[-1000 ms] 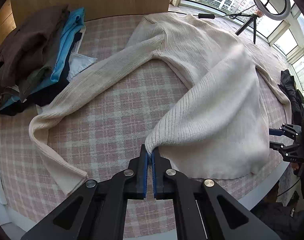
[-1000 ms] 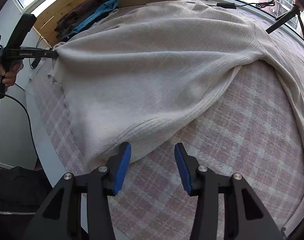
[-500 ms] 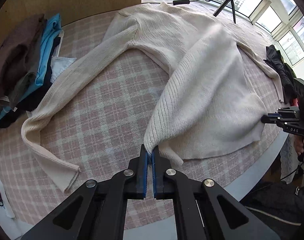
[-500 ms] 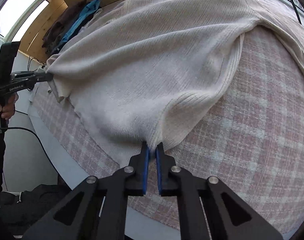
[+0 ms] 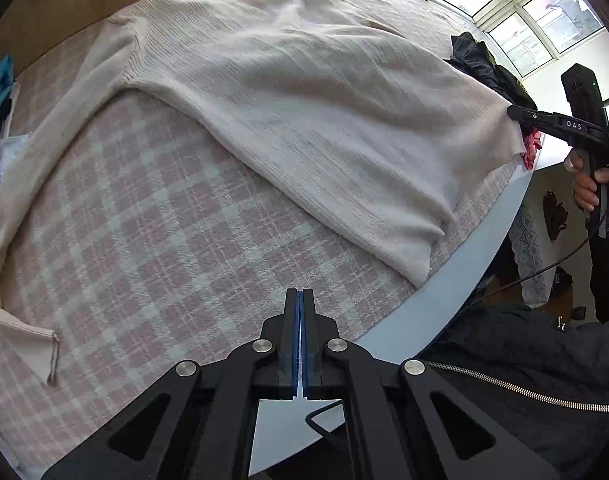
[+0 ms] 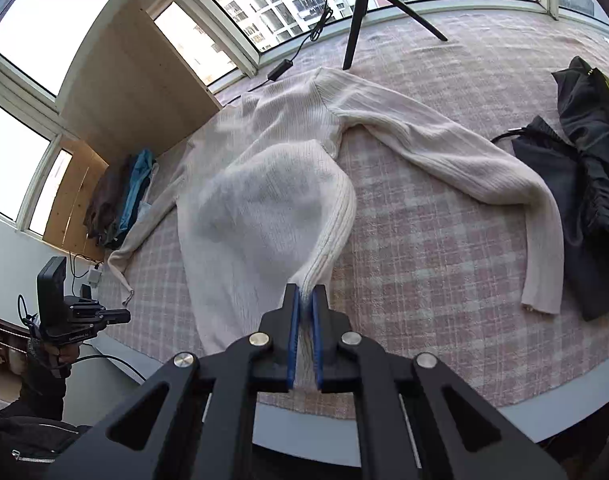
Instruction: Fold clothes
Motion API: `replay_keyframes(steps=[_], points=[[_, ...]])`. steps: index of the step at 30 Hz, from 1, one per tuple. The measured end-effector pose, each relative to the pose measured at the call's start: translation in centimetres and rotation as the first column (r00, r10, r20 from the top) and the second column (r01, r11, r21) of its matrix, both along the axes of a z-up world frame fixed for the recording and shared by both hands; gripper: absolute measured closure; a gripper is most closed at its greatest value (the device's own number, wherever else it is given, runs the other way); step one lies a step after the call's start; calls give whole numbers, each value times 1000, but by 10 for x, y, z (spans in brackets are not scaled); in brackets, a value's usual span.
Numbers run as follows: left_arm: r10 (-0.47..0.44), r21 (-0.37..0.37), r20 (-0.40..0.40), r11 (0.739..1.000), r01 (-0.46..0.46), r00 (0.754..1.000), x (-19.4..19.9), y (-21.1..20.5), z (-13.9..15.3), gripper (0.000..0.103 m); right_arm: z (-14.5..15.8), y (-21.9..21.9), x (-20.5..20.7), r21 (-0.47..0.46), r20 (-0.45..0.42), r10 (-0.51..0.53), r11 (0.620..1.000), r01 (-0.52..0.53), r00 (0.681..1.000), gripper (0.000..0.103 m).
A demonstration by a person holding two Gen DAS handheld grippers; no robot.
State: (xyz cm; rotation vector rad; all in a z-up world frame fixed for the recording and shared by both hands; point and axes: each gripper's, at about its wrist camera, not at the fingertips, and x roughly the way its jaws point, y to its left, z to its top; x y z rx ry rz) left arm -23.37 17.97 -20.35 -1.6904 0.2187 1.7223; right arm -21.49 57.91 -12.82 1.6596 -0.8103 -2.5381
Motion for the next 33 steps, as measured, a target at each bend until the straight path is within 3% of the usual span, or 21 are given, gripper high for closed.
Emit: replay_keyframes(steps=[4, 7, 9, 14, 18, 19, 20, 24, 25, 28, 33], points=[[-15, 52, 74, 999, 11, 997, 26, 36, -15, 101, -25, 21, -10, 24, 70, -17, 1000, 16, 997, 97], [-20, 74, 108, 997, 12, 994, 46, 61, -20, 85, -28, 34, -17, 94, 100, 8, 995, -18, 995, 97], [21, 71, 134, 997, -30, 991, 54, 72, -26, 79, -31, 39, -20, 90, 104, 37, 995, -47, 994, 97], [156, 26, 164, 986, -162, 974, 63, 91, -48, 79, -45, 49, -27, 80, 124, 116, 989, -126, 985, 97], [258, -3, 113, 966, -259, 959, 66, 98, -52, 82, -54, 56, -29, 57, 124, 176, 981, -184, 977, 97], [287, -5, 102, 957, -288, 952, 67, 99, -52, 96, -56, 58, -30, 54, 124, 189, 979, -197, 974, 96], [307, 0, 91, 951, -308, 947, 67, 100, -51, 100, -58, 60, -30, 47, 126, 198, 978, -205, 972, 96], [350, 24, 32, 936, -351, 936, 69, 93, -27, 101, -68, 65, -31, 9, 138, 248, 968, -251, 959, 95], [361, 28, 14, 932, -361, 932, 69, 88, -18, 101, -69, 65, -29, 10, 141, 255, 966, -259, 957, 93], [364, 21, -13, 931, -363, 931, 64, 76, -6, 101, -74, 64, -19, 3, 133, 270, 962, -273, 954, 74], [359, 5, -53, 933, -360, 932, 56, 59, 11, 101, -88, 48, -2, 38, 136, 310, 947, -317, 941, 70]])
